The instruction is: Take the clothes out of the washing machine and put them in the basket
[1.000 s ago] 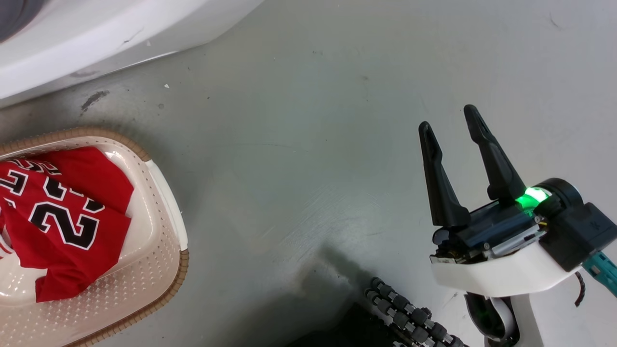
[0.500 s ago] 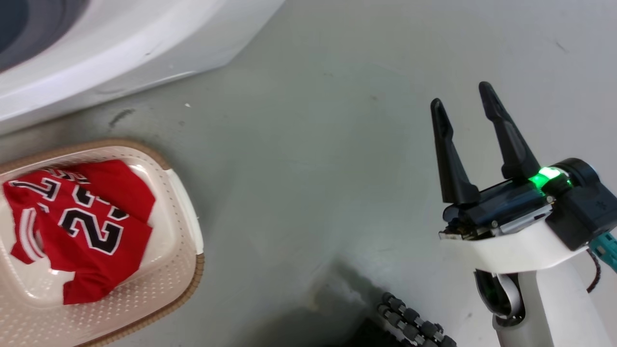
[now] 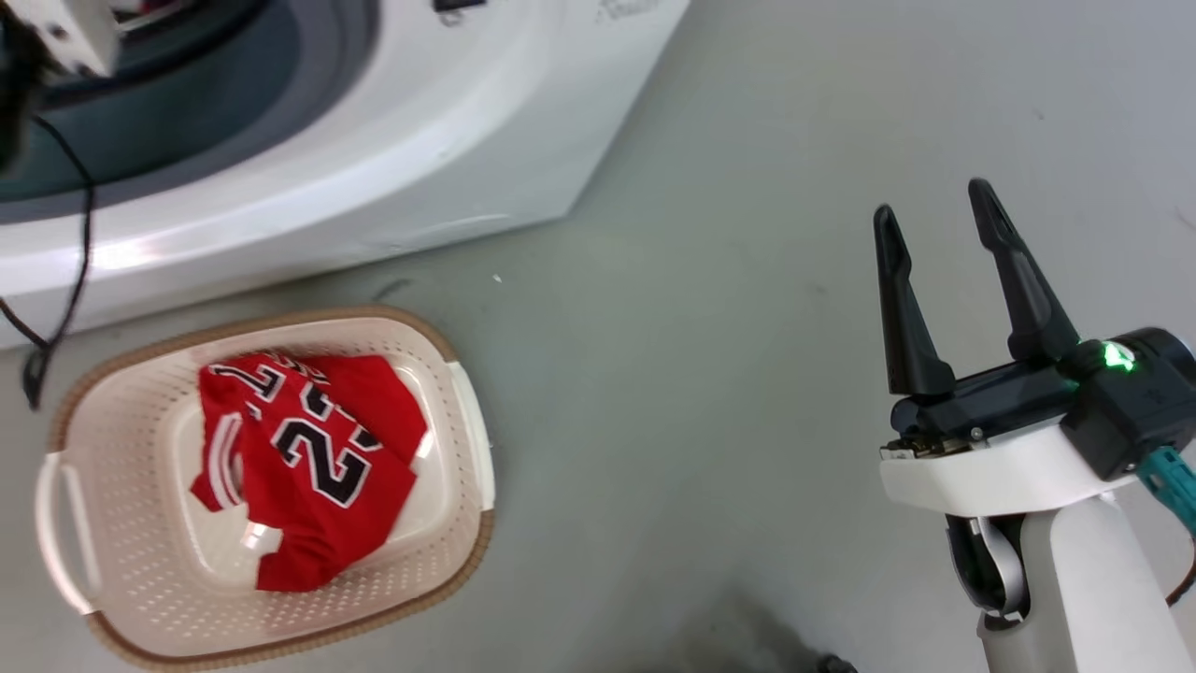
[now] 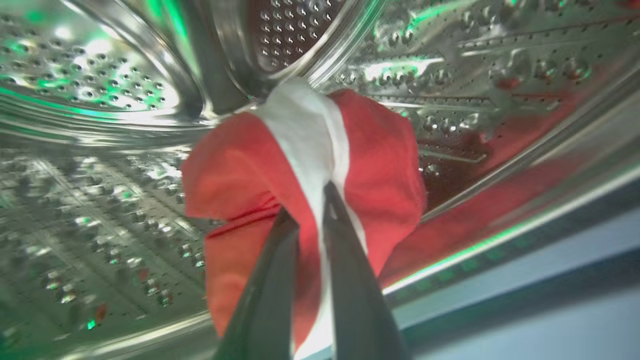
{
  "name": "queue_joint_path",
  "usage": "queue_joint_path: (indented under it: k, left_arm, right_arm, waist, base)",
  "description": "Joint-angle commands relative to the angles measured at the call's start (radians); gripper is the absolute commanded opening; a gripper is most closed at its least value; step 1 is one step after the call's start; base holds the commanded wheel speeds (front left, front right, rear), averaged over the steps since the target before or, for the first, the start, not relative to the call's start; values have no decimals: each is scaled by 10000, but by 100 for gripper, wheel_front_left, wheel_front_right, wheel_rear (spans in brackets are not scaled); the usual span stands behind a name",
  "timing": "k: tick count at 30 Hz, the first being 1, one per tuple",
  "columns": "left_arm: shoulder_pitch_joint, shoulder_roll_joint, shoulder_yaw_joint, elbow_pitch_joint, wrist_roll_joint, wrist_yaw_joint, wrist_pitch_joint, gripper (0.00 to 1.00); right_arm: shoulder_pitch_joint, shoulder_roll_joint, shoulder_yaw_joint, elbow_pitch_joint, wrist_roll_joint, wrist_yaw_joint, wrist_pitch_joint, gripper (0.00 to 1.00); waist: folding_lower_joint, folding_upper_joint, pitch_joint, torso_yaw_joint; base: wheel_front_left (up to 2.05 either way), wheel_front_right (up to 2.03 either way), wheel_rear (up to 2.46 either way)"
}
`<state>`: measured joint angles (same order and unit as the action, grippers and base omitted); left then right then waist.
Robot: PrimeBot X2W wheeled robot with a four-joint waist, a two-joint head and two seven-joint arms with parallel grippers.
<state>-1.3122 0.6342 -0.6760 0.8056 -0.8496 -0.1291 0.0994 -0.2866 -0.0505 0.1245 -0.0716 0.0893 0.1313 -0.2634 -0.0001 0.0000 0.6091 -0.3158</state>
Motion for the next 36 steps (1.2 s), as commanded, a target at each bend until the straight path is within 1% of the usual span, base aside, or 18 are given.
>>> queue_joint_path:
  k: [1, 2, 4, 7, 13, 16, 19, 22, 27, 32, 36]
  left_arm:
    - [350, -110, -59, -54, -29, -15, -343, 0]
    - [1081, -334, -126, -92, -53, -16, -1084, 0]
    - [1563, -410, -143, -163, -34, 19, -1617, 0]
    - [2245, -444, -252, -366, 103, 88, -2248, 0]
    - [3381, -408, -351, -1074, 385, 531, -3233, 0]
    - [3964, -345, -319, -1678, 487, 826, -3461, 0]
    - [4602, -288, -107, -2424, 590, 1248, -3606, 0]
    - [5492, -289, 194, -3470, 683, 1756, -3651, 0]
    - [7000, -138, 857, -5552, 1237, 2563, -3663, 0]
    - [8362, 127, 1373, -7167, 1619, 3144, -3657, 0]
    - [9325, 333, 1575, -8224, 1913, 3521, -3659, 0]
  right_arm:
    - [110, 8, -22, 57, -61, -10, -22, 100]
    - [265, 7, -59, 207, -218, -10, -20, 100]
    - [359, 7, -40, 282, -291, -10, -20, 100]
    - [563, 7, -87, 385, -358, -10, -20, 100]
    - [919, 8, -237, 581, -521, -10, -20, 100]
    - [1026, 10, -296, 647, -530, -10, -20, 100]
    - [1126, 8, -296, 725, -575, -11, -20, 100]
    - [1294, 7, -404, 793, -580, -11, -22, 100]
    - [1334, 13, -550, 802, -685, -11, -20, 100]
    - [1479, 10, -641, 803, -761, -11, -20, 100]
    - [1561, 10, -720, 772, -775, -11, -20, 100]
  waist:
    - [1, 0, -664, 540]
    - [1, 0, -1183, 800]
    - [1, 0, -1525, 916]
    - [1, 0, -1979, 1089]
    - [1, 0, -2734, 1476]
    - [1, 0, -3058, 1628]
    - [1, 0, -3397, 1760]
    - [1, 0, -3764, 1874]
    - [1, 0, -4109, 2096]
    - [1, 0, -4305, 2226]
    - [1, 0, -4377, 2320]
  base:
    - [0, 0, 0]
    - [0, 0, 0]
    - [0, 0, 0]
    - [0, 0, 0]
    - [0, 0, 0]
    - [0, 0, 0]
    - [0, 0, 0]
    - [0, 0, 0]
    - [0, 0, 0]
    - [0, 0, 0]
    - [0, 0, 0]
